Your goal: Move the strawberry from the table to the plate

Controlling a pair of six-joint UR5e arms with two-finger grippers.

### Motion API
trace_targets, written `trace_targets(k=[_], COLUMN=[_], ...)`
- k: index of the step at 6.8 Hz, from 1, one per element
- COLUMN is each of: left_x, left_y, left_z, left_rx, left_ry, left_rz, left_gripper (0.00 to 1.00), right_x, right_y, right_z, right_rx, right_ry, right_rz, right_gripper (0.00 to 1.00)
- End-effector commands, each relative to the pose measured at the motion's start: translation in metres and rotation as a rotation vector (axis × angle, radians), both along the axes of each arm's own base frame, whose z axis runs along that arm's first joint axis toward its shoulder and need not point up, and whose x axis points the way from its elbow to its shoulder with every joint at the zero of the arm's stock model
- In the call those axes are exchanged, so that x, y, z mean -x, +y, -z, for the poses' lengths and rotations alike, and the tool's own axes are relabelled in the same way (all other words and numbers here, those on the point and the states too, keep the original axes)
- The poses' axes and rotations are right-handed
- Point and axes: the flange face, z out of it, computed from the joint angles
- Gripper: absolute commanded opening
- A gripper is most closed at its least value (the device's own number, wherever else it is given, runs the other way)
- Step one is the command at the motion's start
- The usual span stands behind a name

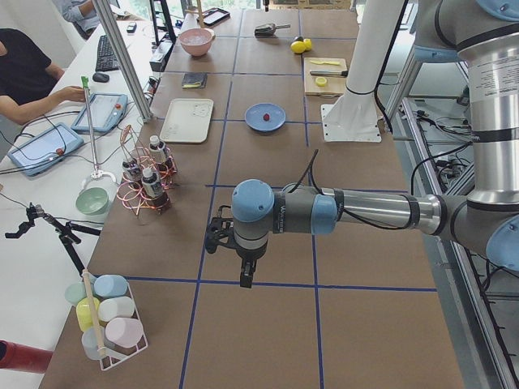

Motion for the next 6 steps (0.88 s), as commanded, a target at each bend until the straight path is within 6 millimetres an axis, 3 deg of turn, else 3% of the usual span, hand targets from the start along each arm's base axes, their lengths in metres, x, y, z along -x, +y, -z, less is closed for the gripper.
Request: trace_targets(k=[1, 3, 6], left_x=[-0.016, -0.028, -0.028], left_y=[0.0, 0.001, -0.006], left_z=[-0.008, -0.011, -0.005], left_rx=[0.017, 0.023, 0.009], left_ry=[-0.001, -0.001, -0.001], left_rz=[-0.04, -0.069, -0.069], left_gripper=[1.0, 1.0, 1.0], right_x=[0.0, 0.0, 0.0], right_y=[0.0, 0.0, 0.0], right_z=[-0.001, -0.001, -0.001], right_rx=[0.003, 0.003, 0.001], right_ry=[0.0, 0.0, 0.0], right_rz=[0.0, -0.001, 0.001], right_gripper=[1.0, 1.0, 1.0])
